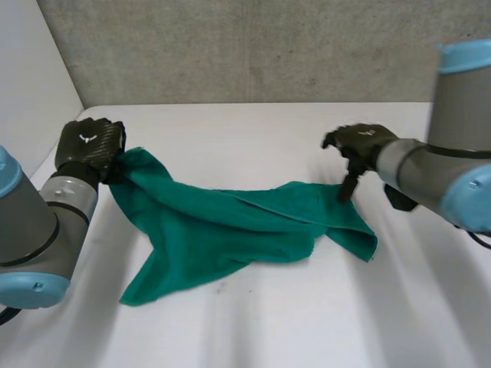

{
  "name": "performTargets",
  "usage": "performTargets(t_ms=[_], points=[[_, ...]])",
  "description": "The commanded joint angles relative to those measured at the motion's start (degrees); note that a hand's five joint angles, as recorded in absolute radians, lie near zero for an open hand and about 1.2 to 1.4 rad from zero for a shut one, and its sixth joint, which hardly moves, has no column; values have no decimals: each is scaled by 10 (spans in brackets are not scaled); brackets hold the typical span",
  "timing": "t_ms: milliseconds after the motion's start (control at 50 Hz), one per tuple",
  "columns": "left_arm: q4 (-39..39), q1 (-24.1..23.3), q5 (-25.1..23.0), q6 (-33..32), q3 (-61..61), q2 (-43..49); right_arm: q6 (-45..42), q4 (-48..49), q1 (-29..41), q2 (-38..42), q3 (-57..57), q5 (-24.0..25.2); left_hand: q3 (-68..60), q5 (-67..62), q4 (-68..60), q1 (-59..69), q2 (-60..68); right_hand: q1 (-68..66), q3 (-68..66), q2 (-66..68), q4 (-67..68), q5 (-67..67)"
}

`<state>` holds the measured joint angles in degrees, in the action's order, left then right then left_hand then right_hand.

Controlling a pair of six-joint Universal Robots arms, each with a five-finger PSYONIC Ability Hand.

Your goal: Fold the towel.

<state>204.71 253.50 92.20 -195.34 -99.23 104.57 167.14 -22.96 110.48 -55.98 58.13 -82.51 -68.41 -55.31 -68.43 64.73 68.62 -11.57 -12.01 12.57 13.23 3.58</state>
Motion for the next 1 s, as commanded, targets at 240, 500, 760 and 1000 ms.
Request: performTargets(t_ms=[240, 500, 760, 1000], points=[[0, -28, -1, -1, 15, -169, 131, 176, -83, -38, 268, 74, -116, -147, -116, 153, 114, -47, -43, 37, 31, 27], [0, -50, -1, -1, 5, -178, 138, 208, -76, 3, 265, 73, -116, -147, -116, 153, 114, -88, -83, 78, 71, 68], [0, -50, 0, -1, 4, -173, 138, 239, -58, 21, 257, 75, -116, -147, -116, 153, 114, -538, -534, 528, 521, 518], [-2, -42, -1, -2, 5, -174, 117, 216, -60, -109, 206, 74, -116, -147, -116, 153, 114, -684, -680, 674, 668, 664]])
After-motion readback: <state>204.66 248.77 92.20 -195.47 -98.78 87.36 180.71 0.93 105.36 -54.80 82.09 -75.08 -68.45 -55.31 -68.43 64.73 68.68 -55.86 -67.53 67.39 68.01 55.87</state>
